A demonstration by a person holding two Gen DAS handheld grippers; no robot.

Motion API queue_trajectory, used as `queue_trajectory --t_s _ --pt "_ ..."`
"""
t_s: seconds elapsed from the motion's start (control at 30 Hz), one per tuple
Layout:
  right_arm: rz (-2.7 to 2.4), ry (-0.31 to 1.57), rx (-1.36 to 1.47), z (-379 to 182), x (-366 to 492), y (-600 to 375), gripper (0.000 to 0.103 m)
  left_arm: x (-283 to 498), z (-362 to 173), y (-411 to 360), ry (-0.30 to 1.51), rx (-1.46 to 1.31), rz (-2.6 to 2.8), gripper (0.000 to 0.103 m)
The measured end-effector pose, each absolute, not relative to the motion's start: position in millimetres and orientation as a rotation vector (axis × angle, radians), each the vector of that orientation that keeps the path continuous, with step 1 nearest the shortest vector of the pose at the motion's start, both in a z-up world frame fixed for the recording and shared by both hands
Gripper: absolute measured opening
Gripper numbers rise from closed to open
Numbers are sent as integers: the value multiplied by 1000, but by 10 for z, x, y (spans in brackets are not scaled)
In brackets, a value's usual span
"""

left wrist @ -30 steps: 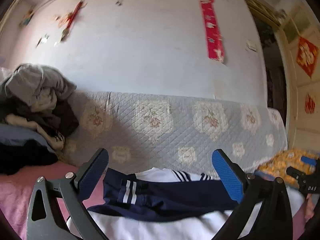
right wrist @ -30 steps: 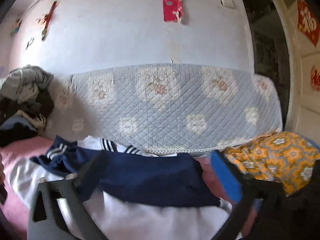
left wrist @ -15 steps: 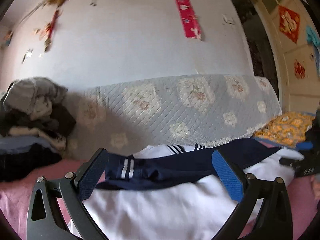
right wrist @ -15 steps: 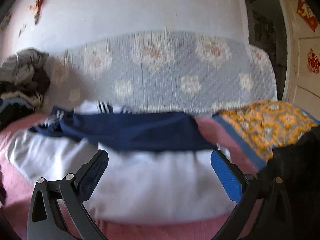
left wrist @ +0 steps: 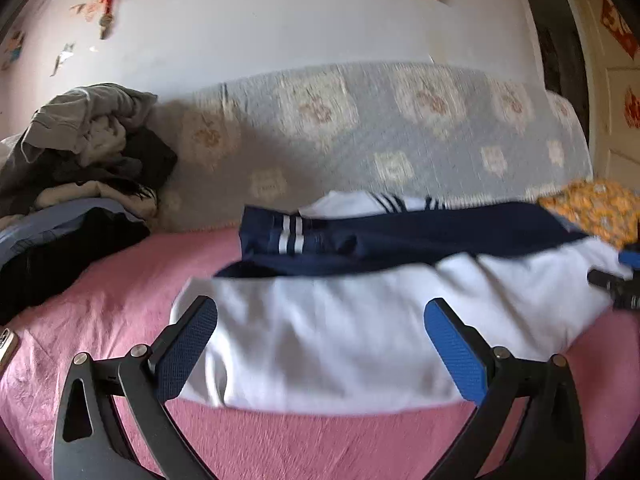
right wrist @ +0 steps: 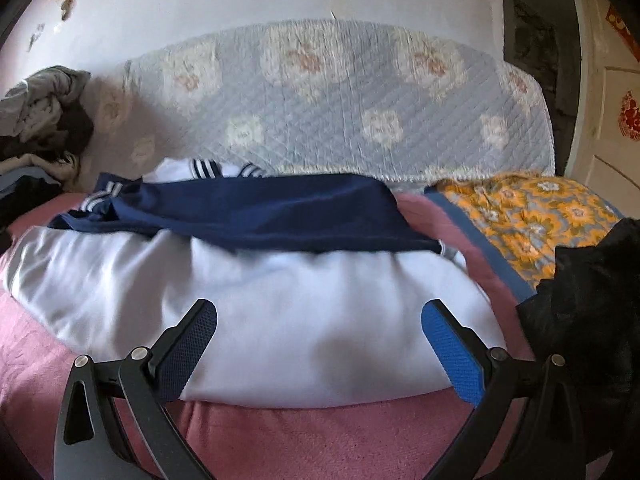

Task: Fold large clothes

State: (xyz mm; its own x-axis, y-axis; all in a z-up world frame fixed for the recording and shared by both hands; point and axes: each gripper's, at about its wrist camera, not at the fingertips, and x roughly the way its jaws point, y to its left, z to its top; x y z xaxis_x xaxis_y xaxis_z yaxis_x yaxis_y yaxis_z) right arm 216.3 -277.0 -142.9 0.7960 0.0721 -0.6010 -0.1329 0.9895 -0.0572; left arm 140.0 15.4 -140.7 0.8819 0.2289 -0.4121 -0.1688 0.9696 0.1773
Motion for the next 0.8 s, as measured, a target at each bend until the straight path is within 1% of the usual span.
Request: queue_trajectory --t_s 0.17,0.33,0.43,0.53,0.6,0.67,0.8 --pt "118 685 -122 -1491 2207 -2743 103 1474 -1636 236 581 108 179 103" --pt "143 740 -178 -1566 2226 -2657 103 1538 -1684 233 647 113 133 103" --pt "187 776 -260 -1609 2173 -2595 103 1546 -1749 56 688 276 81 103" --pt "248 780 -429 -1687 2046 -2415 103 1557 -1907 -170 732 443 28 103" --pt "287 742 -511 -1747 1913 -2216 103 1535 -1980 -310 729 518 8 103" --pt "330 756 -584 -1850 1855 -2021 103 1493 -2033 -448 714 601 -8 103" --pt "261 751 -752 -2048 1856 -1790 103 1583 -2038 -399 714 621 90 103"
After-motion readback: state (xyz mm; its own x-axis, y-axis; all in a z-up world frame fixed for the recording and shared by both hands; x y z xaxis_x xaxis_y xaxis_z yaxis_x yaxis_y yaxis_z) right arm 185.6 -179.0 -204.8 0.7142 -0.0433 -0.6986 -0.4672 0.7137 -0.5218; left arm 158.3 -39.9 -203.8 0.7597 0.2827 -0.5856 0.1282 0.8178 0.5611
